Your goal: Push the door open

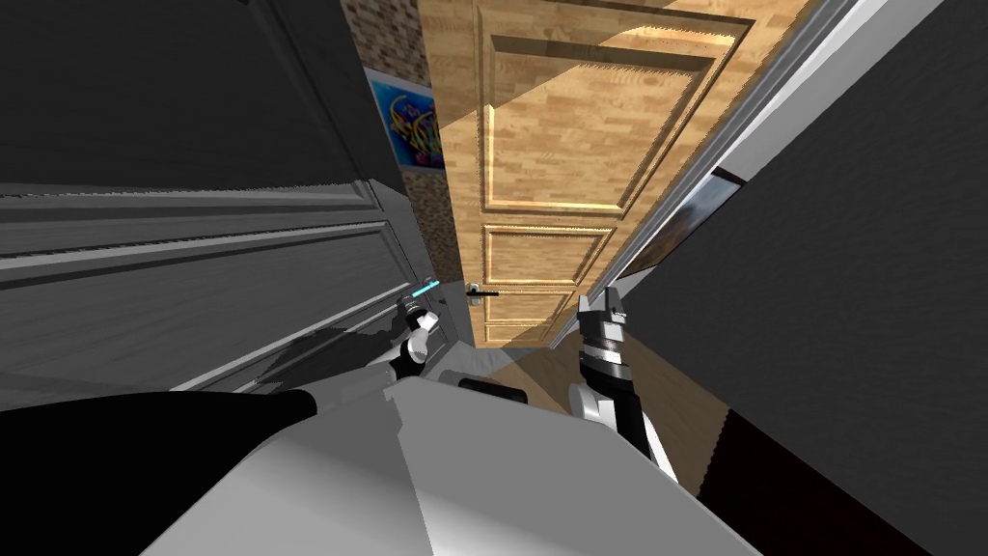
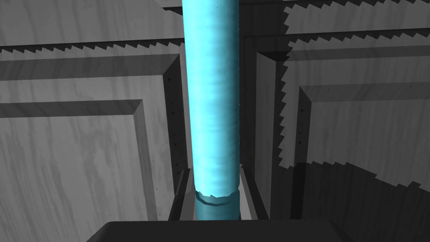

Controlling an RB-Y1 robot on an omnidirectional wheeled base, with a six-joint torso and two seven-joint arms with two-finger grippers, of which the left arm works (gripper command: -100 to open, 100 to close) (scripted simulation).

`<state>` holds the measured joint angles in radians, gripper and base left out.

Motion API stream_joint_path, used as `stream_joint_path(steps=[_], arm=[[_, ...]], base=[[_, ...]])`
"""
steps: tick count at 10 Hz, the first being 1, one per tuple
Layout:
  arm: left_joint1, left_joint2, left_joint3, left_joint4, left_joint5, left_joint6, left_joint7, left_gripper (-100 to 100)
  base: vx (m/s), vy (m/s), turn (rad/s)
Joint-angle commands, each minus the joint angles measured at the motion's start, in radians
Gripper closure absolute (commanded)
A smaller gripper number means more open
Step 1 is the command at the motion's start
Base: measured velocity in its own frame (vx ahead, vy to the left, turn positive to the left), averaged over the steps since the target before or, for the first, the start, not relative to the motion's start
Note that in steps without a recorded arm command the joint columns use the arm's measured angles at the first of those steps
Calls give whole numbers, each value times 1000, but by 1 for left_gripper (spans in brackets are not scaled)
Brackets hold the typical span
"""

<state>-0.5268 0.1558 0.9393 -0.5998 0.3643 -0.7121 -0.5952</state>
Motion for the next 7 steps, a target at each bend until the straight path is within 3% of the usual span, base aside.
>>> stream_joint_path(steps=[1,3,6,7], arm=[[7,28,16,12,5,-33,1,100],[7,28,16,-7,5,-24,1,100],[7,28,16,12,5,-33,1,100],[6,32,36,14,13,-43,-13,100]], base=[[2,33,-55],[2,12,2],[3,4,-7],[7,28,-71]])
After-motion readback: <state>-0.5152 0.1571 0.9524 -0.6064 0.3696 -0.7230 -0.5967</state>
